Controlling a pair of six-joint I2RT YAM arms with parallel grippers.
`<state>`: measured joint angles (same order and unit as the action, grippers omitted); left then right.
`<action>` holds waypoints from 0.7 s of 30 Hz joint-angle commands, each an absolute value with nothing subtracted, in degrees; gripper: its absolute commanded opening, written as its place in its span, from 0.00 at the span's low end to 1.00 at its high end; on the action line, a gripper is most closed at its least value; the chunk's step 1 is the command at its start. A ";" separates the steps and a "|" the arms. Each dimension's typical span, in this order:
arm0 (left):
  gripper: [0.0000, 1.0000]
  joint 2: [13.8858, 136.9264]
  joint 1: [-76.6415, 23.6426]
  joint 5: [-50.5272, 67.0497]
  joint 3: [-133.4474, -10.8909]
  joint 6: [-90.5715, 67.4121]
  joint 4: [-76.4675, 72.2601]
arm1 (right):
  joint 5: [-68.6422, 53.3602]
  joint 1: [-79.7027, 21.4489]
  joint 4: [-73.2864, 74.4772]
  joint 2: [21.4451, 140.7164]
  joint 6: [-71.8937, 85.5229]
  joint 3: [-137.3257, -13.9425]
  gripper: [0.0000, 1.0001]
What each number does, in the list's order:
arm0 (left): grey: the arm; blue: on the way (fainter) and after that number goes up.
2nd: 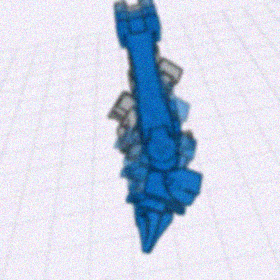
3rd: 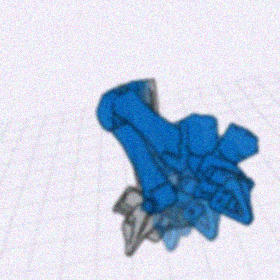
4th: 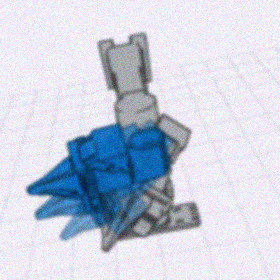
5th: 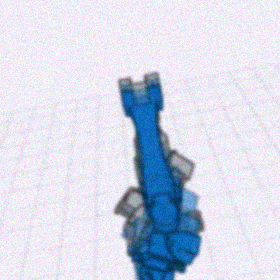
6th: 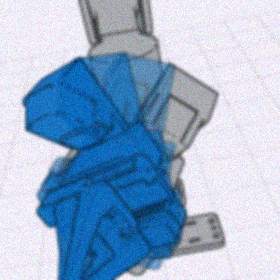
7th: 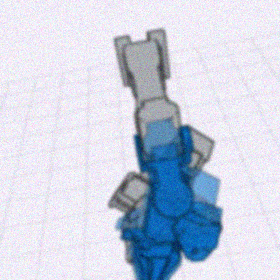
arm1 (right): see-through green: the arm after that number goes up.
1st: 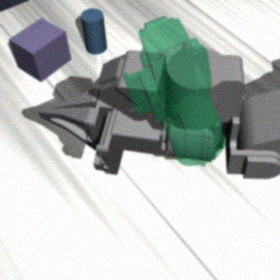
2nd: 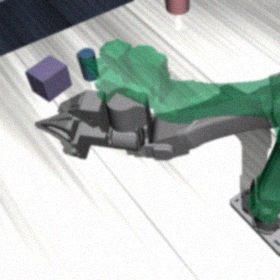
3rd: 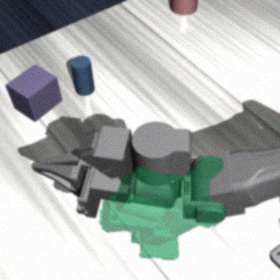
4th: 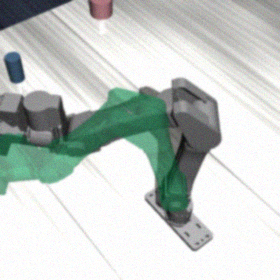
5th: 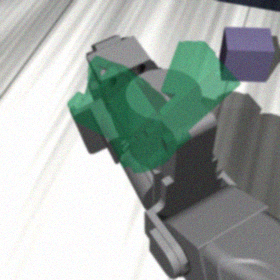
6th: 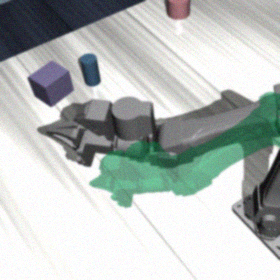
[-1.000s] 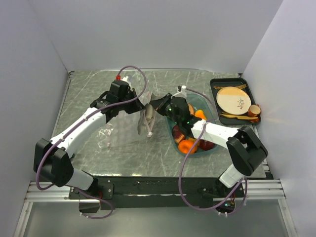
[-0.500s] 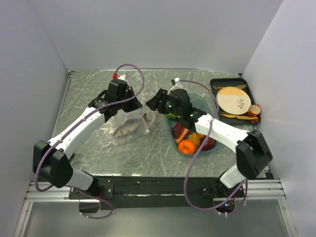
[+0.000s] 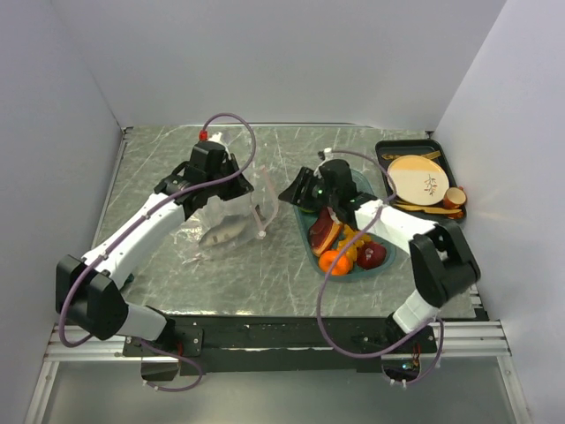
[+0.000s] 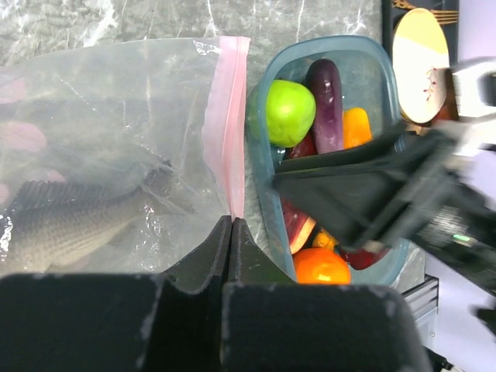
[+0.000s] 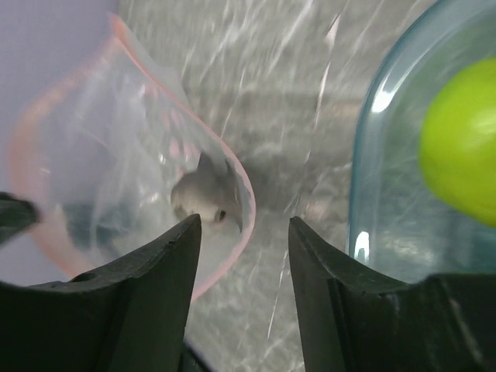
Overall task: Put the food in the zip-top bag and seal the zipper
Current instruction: Adjust the zipper food storage bag at the center of the board.
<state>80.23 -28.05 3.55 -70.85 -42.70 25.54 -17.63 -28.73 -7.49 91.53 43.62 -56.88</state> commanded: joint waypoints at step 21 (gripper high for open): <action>0.01 73.57 -20.40 1.16 -72.76 -42.46 30.92 | -29.70 -37.95 -4.84 96.59 33.14 -73.63 0.00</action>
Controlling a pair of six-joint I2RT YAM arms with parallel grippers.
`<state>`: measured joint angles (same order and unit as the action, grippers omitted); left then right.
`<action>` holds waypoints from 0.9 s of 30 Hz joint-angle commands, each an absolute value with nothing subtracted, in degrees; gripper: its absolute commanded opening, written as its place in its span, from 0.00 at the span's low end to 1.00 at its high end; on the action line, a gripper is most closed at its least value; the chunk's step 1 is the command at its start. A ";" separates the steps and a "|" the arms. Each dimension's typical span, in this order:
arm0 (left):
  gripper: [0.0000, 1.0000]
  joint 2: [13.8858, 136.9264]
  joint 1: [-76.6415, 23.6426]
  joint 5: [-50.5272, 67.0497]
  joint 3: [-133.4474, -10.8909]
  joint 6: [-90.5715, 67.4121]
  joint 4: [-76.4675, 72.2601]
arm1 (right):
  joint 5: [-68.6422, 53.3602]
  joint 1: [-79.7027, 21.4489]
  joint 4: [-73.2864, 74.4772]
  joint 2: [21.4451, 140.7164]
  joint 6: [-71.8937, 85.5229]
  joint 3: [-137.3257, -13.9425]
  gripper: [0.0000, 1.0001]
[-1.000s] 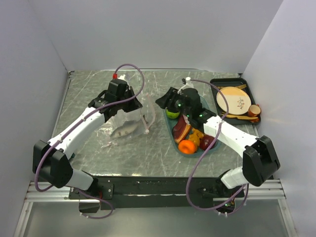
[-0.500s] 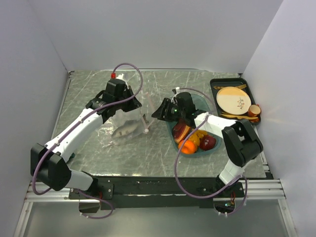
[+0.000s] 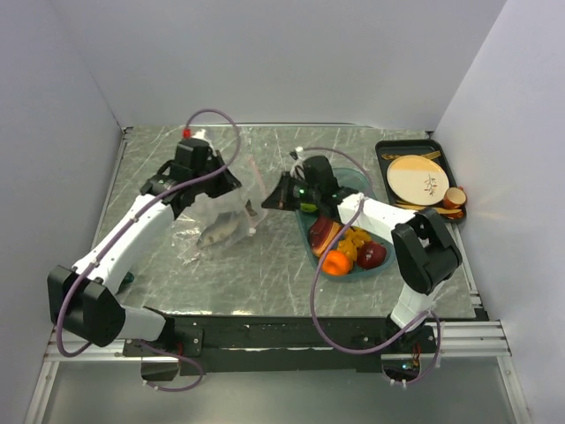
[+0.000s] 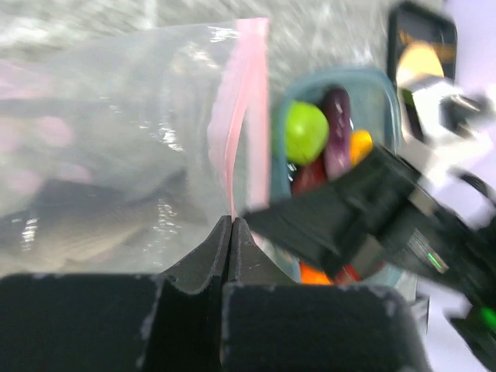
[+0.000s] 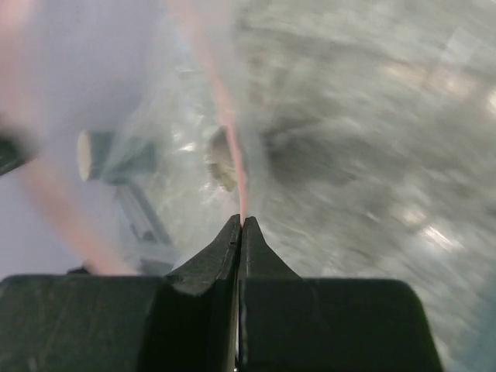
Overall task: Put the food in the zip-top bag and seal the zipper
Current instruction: Adjust the zipper food storage bag at the center of the board.
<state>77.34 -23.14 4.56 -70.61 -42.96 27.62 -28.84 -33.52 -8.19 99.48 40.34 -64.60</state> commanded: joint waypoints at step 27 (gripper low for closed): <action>0.01 79.89 -15.21 20.39 -65.92 -40.08 22.94 | -15.39 -28.66 4.74 88.34 33.14 -59.07 0.55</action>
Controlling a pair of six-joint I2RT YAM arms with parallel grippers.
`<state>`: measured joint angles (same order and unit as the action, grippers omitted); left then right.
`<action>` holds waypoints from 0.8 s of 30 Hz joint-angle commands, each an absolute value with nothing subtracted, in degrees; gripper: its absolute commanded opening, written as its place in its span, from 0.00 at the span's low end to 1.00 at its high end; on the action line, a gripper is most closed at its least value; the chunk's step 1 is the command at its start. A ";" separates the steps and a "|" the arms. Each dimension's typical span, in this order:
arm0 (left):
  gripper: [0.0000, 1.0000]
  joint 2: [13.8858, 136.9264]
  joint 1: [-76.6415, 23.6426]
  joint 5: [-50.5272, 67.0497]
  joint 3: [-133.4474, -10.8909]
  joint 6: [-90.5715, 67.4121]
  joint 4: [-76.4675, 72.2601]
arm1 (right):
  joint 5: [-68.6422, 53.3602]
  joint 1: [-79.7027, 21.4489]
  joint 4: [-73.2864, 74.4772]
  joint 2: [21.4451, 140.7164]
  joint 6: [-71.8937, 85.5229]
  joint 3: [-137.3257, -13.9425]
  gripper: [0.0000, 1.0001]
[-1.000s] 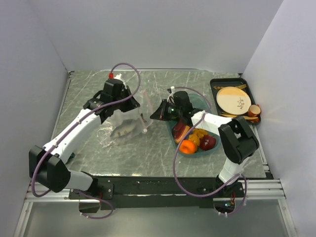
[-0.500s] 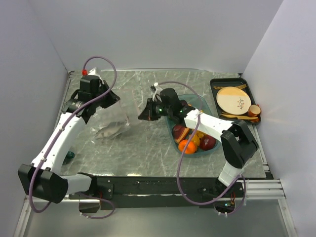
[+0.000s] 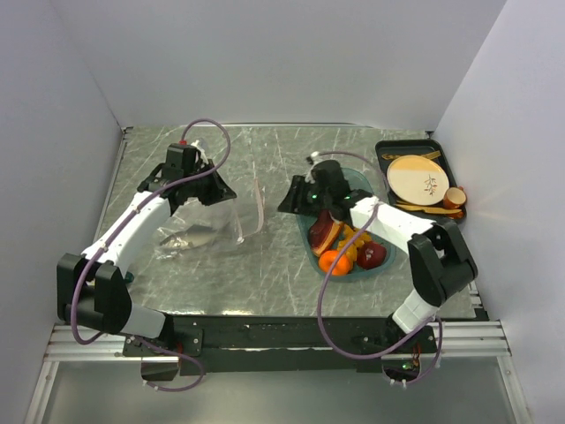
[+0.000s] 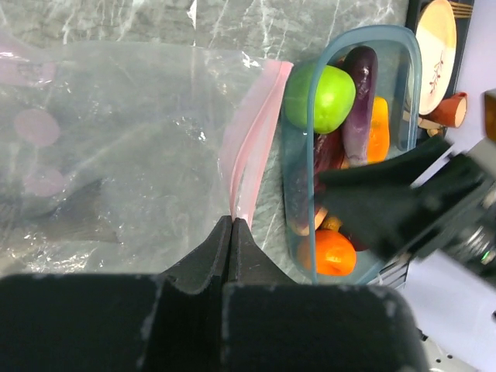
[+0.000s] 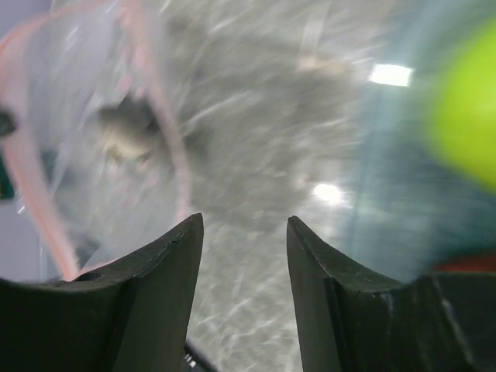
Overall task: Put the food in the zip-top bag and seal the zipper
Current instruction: Adjust the zipper food storage bag at the center of the board, then pick up the fake bread from the bin.
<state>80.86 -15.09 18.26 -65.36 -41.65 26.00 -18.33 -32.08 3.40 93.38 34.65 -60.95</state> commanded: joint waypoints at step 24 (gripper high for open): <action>0.01 81.56 -15.47 21.36 -67.41 -38.93 22.50 | -10.11 -19.51 14.59 72.42 37.00 -42.81 0.53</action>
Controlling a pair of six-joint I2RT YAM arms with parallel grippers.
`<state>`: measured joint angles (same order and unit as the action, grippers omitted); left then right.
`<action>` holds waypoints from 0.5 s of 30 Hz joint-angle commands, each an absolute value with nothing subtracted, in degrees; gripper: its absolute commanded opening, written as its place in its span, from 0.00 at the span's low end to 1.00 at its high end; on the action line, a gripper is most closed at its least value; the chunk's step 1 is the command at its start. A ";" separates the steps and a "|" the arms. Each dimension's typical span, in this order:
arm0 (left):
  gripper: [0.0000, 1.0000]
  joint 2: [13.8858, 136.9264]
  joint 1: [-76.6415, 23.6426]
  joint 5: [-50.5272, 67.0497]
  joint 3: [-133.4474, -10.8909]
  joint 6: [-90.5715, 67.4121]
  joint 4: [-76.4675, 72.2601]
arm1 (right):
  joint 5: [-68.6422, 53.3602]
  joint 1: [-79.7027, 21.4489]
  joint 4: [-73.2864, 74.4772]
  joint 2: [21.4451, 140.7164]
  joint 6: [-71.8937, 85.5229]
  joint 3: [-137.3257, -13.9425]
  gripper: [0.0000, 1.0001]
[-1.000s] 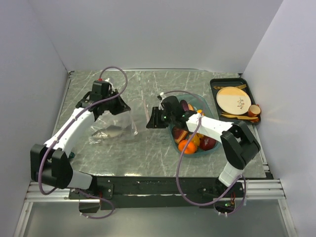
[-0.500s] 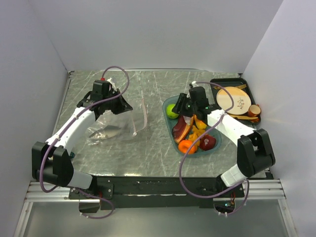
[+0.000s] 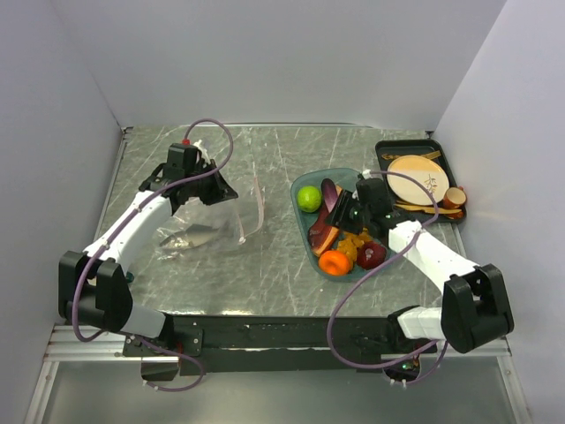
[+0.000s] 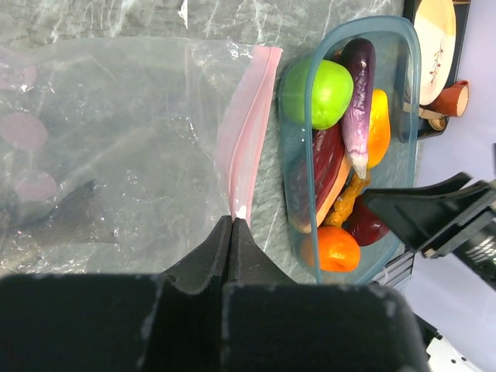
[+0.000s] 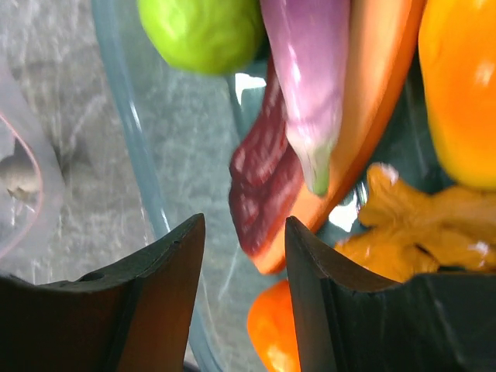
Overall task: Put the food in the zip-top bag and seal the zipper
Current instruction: Pick up the fake bread from the bin.
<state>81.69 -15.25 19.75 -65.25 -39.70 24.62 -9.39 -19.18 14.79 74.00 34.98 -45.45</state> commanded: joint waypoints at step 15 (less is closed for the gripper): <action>0.01 82.35 -15.47 20.30 -67.94 -38.94 23.55 | -9.06 -20.65 11.61 79.89 40.34 -40.52 0.54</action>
